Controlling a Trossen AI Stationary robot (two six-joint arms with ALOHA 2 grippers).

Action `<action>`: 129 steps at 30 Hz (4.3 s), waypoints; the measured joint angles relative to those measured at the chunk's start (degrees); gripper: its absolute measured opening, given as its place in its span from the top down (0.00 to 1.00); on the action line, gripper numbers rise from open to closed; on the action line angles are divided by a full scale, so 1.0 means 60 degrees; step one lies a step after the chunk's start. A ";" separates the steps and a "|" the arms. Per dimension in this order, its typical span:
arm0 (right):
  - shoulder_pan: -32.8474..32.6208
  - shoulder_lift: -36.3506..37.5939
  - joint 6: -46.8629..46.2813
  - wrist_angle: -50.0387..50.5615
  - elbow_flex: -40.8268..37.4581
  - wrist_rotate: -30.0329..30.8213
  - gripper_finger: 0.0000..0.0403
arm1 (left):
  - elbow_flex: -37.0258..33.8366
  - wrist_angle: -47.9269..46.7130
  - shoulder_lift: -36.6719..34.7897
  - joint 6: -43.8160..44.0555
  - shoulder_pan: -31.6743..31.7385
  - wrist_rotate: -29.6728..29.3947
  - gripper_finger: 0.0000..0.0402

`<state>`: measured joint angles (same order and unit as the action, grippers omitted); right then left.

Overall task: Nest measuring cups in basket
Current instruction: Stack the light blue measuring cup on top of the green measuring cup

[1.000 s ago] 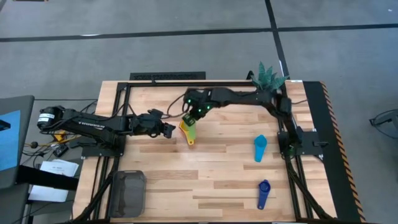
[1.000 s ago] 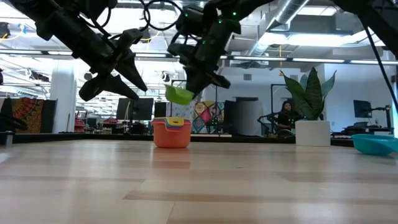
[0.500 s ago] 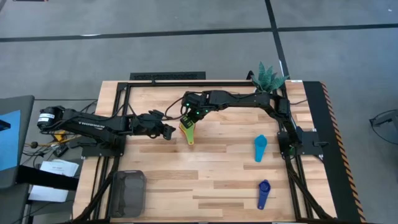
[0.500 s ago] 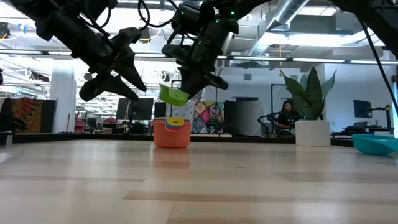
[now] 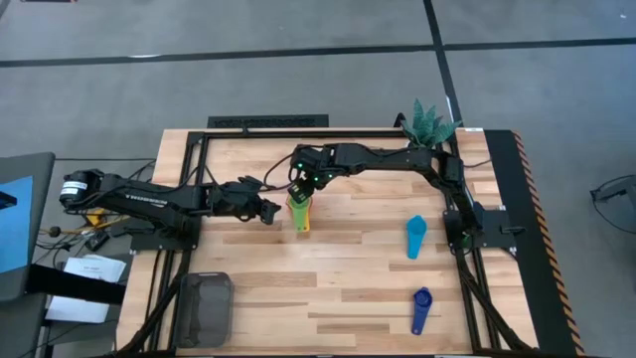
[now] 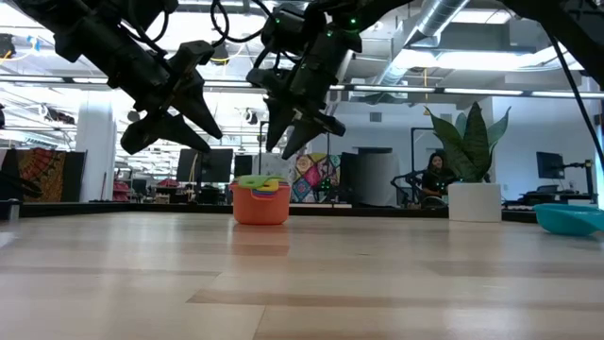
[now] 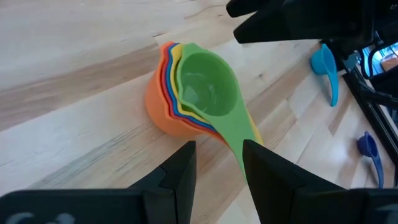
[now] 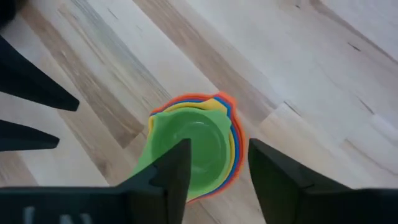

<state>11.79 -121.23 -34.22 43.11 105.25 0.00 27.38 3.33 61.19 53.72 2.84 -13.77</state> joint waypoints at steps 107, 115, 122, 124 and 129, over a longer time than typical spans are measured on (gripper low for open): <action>-0.0981 0.7744 -0.5836 -0.1639 -1.0246 0.0760 0.96 | -0.0004 0.2500 0.0290 -0.1585 0.1572 0.2175 0.70; -0.0199 0.5577 -0.3909 -0.2433 -0.8268 0.0446 0.96 | -0.0004 0.2349 0.0291 -0.1480 0.1572 0.2157 0.70; -0.0055 0.3376 -0.2160 -0.2545 -0.5590 -0.0096 0.97 | -0.0004 0.1914 0.0291 -0.1058 0.1572 0.2155 0.70; -0.0055 0.2847 -0.1706 -0.2448 -0.4769 -0.0181 0.96 | -0.0004 0.1857 0.0291 -0.1000 0.1572 0.2155 0.70; -0.0062 0.1813 -0.0898 -0.2419 -0.3032 -0.0340 0.96 | -0.0004 0.1835 0.0291 -0.0751 0.1568 0.2151 0.70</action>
<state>11.42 -110.35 -39.61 28.60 87.06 -2.04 27.35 14.34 62.94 49.22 12.25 -0.86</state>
